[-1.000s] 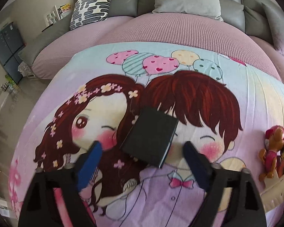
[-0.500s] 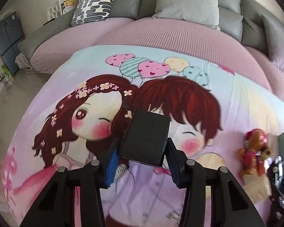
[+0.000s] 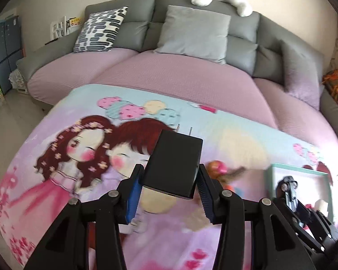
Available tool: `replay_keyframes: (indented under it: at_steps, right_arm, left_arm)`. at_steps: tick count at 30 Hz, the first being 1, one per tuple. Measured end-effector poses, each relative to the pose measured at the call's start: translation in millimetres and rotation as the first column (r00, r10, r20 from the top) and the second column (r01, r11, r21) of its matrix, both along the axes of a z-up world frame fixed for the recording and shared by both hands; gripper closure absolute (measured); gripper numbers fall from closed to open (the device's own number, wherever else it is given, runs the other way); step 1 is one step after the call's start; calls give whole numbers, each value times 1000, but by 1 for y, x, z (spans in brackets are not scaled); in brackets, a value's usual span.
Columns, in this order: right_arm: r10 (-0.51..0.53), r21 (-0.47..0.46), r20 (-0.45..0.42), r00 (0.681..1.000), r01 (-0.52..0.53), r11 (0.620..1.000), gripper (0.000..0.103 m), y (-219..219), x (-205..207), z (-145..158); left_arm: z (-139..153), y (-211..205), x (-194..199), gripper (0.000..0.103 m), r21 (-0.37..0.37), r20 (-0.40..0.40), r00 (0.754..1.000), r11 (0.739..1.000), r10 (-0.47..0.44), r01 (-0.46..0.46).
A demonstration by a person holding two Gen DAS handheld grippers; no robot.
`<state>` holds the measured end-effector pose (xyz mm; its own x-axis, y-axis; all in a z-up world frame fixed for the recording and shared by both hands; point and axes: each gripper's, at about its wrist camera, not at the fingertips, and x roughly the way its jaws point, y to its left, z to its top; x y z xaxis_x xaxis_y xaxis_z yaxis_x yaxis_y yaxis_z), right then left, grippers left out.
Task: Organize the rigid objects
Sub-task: 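Carry the black charger and black toy car over the tray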
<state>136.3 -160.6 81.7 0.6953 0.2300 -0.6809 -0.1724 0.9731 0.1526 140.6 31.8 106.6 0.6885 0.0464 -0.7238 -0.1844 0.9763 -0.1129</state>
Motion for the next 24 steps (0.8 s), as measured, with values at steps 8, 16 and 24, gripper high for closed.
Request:
replay_keyframes:
  at_steps: [8,16,24]
  right_arm:
    - [-130,9,-12,991,130,991,67,-59,2,5]
    - [-253,15,-30,967,253,967,67,-113,1,7]
    - [-335,21,-37,941,336,941,67,-151,-6,12]
  left_arm:
    - [3,-68,1,54,-13,6,996,996,-94,94]
    - [-7,-137,9,54,5,-3,975,975,-224,224]
    - [-15,-181,8,54,49,-32,947,946,-319,320]
